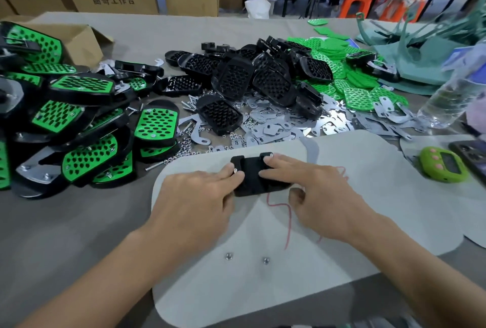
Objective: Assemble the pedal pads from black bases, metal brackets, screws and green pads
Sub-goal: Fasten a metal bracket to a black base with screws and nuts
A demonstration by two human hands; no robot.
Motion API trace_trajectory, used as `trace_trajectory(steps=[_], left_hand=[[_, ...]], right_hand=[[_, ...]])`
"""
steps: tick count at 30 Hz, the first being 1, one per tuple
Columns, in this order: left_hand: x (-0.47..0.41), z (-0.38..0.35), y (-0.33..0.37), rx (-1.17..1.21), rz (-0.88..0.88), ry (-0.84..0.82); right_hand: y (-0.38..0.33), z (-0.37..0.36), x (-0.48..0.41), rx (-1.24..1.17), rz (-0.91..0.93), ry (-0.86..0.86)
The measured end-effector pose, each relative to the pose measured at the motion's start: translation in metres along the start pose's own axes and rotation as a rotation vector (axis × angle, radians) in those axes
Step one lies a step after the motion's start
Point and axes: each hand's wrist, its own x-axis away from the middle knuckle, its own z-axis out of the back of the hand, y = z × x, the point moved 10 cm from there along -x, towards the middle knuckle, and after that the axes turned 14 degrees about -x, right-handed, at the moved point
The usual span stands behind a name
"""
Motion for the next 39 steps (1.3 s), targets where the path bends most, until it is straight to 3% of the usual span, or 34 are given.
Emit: trace_trajectory(steps=[2, 6, 8, 14, 20, 23, 32, 39], left_hand=[[0.004, -0.003, -0.007, 0.076, 0.072, -0.063], [0.006, -0.022, -0.049, 0.365, 0.458, -0.232], [0.005, -0.027, -0.06, 0.427, 0.544, -0.253], [-0.016, -0.048, -0.041, 0.431, 0.34, -0.46], [-0.017, -0.061, -0.045, 0.562, 0.362, -0.45], [-0.014, -0.066, -0.046, 0.642, 0.381, -0.454], [-0.009, -0.07, -0.05, 0.579, 0.384, -0.452], [-0.008, -0.072, -0.045, 0.577, 0.377, -0.484]], right_hand=[[0.007, 0.006, 0.001, -0.136, -0.112, 0.016], [0.023, 0.025, 0.002, -0.343, -0.23, 0.241], [0.036, 0.036, 0.004, -0.317, -0.292, 0.337], [0.063, 0.035, 0.003, 0.003, -0.434, 0.148], [0.071, 0.042, -0.001, 0.171, -0.437, 0.153], [0.081, 0.053, -0.004, 0.083, -0.482, 0.205], [0.098, 0.071, -0.015, -0.119, -0.605, 0.307], [0.1, 0.073, -0.053, 0.06, -0.597, 0.235]])
